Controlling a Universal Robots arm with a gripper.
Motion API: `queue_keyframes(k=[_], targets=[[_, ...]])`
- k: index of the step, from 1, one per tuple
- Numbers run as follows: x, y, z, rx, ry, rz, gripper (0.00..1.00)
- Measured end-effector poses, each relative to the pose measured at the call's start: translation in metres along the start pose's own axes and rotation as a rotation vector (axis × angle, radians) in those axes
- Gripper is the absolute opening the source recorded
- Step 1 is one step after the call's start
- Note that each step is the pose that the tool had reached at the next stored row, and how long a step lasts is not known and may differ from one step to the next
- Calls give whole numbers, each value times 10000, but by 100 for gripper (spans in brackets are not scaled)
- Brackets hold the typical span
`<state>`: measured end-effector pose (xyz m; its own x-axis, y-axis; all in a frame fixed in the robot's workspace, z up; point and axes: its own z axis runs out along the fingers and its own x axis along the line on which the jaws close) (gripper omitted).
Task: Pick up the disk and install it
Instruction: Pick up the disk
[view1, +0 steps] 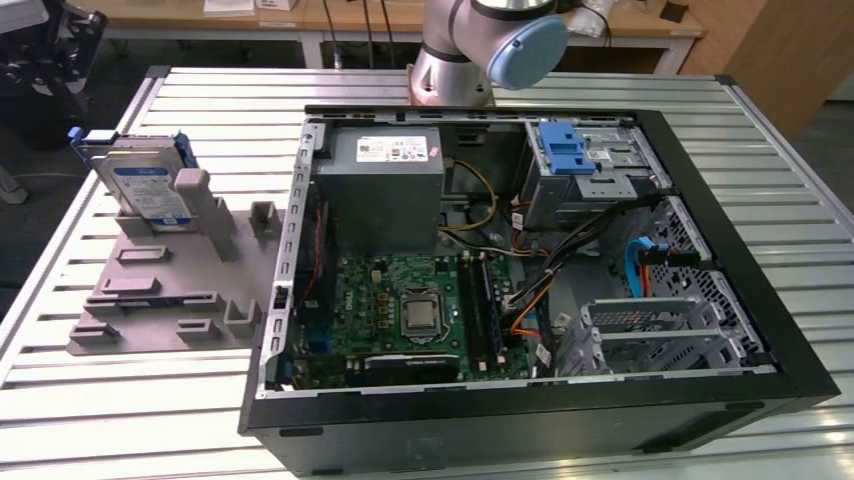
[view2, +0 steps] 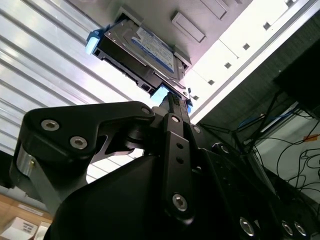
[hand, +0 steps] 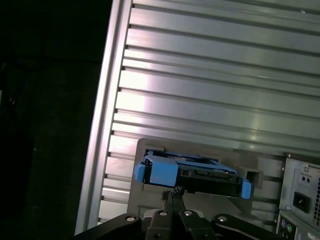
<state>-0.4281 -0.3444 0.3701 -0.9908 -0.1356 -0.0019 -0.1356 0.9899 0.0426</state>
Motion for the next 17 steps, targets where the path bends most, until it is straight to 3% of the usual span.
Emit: queue_keyframes(k=[17], targets=[[11, 2, 2, -1, 13, -289, 11]])
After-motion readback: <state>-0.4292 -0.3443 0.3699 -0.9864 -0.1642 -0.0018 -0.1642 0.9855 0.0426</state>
